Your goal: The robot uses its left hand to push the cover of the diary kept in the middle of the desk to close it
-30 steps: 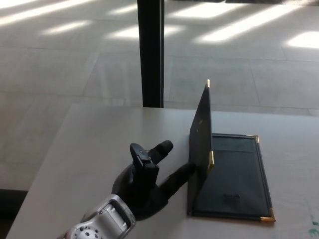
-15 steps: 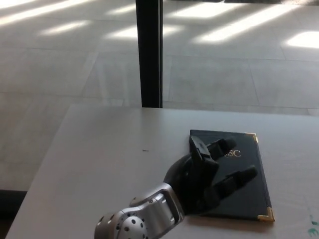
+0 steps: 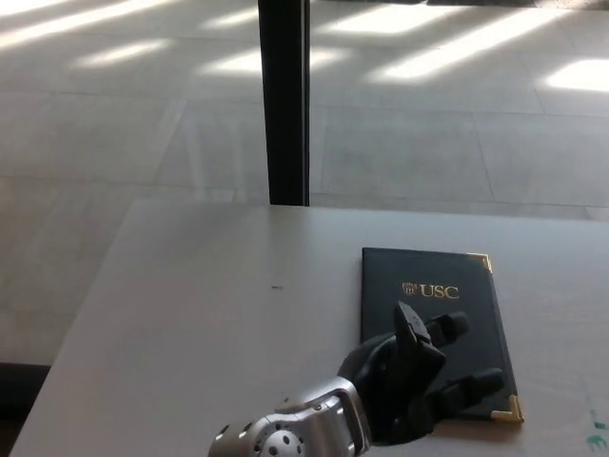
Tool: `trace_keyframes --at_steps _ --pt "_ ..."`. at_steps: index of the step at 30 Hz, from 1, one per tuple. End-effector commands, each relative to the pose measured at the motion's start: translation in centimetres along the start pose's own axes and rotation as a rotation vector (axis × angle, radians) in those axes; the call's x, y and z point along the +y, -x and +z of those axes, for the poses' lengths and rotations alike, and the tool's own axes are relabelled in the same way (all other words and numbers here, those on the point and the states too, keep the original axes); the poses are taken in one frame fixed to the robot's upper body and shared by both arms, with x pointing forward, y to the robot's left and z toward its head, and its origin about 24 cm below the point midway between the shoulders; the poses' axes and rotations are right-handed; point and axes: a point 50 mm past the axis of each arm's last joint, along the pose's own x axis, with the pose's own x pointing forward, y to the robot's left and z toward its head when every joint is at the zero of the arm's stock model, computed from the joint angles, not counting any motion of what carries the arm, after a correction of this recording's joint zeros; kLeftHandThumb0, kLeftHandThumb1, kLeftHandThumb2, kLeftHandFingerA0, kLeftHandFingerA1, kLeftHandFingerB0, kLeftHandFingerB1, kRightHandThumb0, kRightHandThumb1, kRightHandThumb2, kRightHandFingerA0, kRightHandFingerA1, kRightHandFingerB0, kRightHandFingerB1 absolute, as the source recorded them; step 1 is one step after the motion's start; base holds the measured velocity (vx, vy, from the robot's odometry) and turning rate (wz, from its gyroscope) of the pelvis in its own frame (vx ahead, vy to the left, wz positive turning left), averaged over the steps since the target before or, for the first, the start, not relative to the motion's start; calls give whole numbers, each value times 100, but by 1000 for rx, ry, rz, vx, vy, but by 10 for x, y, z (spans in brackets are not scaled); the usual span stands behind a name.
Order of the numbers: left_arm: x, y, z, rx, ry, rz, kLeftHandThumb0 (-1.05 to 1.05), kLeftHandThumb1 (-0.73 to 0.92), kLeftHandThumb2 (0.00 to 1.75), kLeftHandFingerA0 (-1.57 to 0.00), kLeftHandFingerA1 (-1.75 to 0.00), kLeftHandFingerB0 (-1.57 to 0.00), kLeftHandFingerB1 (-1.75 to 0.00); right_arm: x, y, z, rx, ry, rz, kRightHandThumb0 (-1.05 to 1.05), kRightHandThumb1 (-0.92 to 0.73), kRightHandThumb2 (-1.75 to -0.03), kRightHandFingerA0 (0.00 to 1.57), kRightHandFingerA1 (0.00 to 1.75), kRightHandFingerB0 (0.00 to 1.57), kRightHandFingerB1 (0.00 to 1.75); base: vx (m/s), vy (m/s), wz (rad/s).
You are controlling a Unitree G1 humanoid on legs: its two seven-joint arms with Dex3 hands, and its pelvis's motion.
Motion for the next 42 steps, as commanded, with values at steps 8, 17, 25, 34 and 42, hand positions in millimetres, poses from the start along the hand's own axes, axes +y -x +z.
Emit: trace_keyframes --at_steps 8,17,25,34,42 --pt "-10 63 109 -415 68 -150 -95 77 130 -13 -54 -4 -9 -9 4 1 2 10 -22 -73 -75 -111 49 67 37 54 0 0 0" --pt "60 141 141 -576 18 93 -100 81 132 -8 -53 -13 -10 -9 1 2 2 -14 -27 -72 -74 -111 51 68 37 54 0 0 0" --pt "162 273 122 -668 67 603 -105 63 117 -18 -52 -10 -38 -5 0 6 -7 -2 0 -71 -75 -110 43 65 33 53 0 0 0" --pt "208 354 83 -791 208 881 -105 69 81 -31 -59 -27 -55 -7 0 7 -1 -1 -9 -73 -92 -68 48 64 41 42 0 0 0" --pt "223 382 37 -756 279 1083 -105 73 89 -37 -55 -23 -42 -13 3 8 -9 -5 -10 -73 -75 -112 48 68 35 54 0 0 0"
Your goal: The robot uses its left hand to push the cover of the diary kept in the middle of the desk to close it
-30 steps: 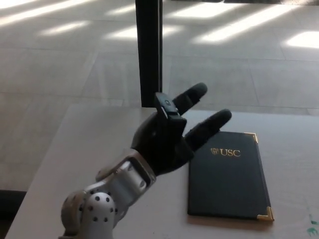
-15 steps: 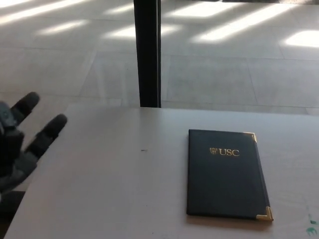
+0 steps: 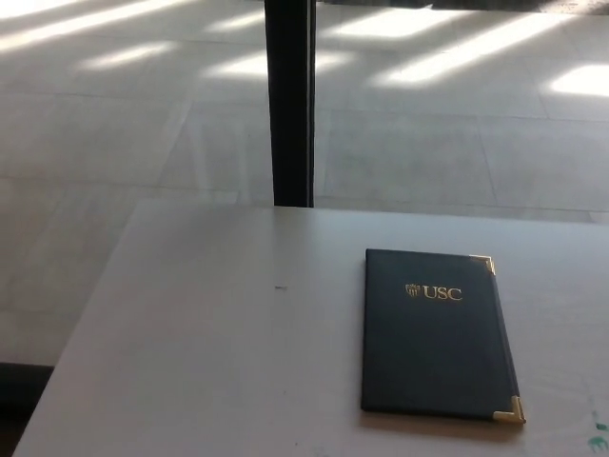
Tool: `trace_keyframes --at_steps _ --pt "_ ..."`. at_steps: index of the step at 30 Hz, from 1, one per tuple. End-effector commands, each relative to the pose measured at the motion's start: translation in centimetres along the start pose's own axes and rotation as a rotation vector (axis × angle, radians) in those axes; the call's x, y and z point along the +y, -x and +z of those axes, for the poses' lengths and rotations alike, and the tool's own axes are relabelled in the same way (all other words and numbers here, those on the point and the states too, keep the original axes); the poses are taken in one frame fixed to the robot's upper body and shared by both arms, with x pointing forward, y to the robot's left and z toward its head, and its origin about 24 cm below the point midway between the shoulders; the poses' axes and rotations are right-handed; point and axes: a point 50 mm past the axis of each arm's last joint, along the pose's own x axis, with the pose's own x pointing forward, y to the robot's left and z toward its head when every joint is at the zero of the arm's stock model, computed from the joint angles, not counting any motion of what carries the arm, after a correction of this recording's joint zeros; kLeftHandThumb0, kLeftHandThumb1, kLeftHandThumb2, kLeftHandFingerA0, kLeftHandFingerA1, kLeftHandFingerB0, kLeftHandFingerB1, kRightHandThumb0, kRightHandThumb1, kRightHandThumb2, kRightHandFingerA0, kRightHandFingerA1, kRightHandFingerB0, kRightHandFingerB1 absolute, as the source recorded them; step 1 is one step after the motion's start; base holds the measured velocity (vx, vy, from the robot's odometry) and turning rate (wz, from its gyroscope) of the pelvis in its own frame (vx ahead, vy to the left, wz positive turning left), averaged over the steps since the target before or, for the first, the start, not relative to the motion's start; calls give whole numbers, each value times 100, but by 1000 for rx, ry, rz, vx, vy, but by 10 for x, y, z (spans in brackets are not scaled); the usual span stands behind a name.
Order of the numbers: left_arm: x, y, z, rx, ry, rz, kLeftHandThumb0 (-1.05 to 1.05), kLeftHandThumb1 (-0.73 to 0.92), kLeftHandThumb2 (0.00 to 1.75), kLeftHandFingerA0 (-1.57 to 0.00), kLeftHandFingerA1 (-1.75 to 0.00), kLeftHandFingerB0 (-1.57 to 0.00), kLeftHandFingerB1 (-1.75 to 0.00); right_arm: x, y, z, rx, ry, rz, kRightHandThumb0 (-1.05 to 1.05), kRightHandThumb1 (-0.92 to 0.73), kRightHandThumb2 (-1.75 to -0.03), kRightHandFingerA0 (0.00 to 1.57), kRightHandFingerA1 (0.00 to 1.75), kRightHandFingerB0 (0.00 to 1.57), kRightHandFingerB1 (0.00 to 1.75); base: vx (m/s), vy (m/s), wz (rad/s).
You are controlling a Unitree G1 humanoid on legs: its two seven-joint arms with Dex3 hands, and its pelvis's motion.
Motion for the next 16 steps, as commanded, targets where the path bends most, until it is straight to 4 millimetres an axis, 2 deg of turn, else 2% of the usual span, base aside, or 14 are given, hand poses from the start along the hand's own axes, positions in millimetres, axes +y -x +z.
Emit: trace_keyframes --at_steps 1,2,3,4,8,9,10,11,12,13,14,15,16 --pt "33 13 -5 -46 -2 115 -105 76 90 -37 -55 -21 -41 -4 1 3 -7 -2 4 -72 -76 -112 49 68 35 54 0 0 0" --pt "37 14 -10 -42 4 125 -105 78 90 -35 -54 -18 -42 -4 1 3 -6 -5 8 -73 -92 -69 51 64 39 41 0 0 0" --pt "39 15 -14 -36 15 126 -105 78 90 -35 -54 -18 -42 -4 1 3 -7 -8 12 -73 -92 -69 51 64 39 41 0 0 0" --pt "42 14 -22 -4 15 163 -105 81 92 -37 -54 -20 -43 -4 0 2 -7 2 6 -72 -76 -111 48 67 35 54 0 0 0" --pt "47 17 -34 31 -10 161 -105 74 89 -36 -57 -21 -45 -7 -3 3 -10 -6 -13 -71 -74 -111 49 66 37 54 0 0 0" --pt "46 18 -35 31 -7 161 -105 74 90 -37 -59 -22 -46 -7 -3 3 -9 -8 -13 -72 -92 -68 52 59 43 39 0 0 0" --pt "46 19 -35 41 9 171 -105 59 119 -40 -62 -21 -50 -7 -3 3 -9 -11 -12 -72 -92 -67 52 59 44 39 0 0 0" --pt "46 21 -36 43 23 167 -105 72 89 -40 -61 -21 -49 -6 -2 3 -6 -16 -13 -71 -75 -110 49 67 37 54 0 0 0" --pt "46 23 -37 48 23 164 -105 73 90 -38 -62 -21 -49 -5 -1 4 -8 -10 -9 -71 -75 -111 49 67 37 54 0 0 0" --pt "46 24 -38 52 17 165 -105 74 91 -34 -60 -20 -48 -4 0 5 -12 -3 -5 -72 -92 -68 54 63 42 40 0 0 0" --pt "47 24 -37 48 17 166 -105 74 91 -34 -60 -20 -48 -3 -1 4 -11 -4 -2 -72 -92 -68 54 63 42 40 0 0 0" --pt "47 24 -36 47 19 175 -105 75 91 -34 -57 -21 -47 -3 -1 3 -10 -5 2 -68 -73 -110 50 69 36 54 0 0 0" --pt "47 24 -36 47 19 175 -105 75 91 -34 -57 -21 -47 -3 -1 3 -10 -5 2 -68 -73 -110 50 69 36 54 0 0 0"
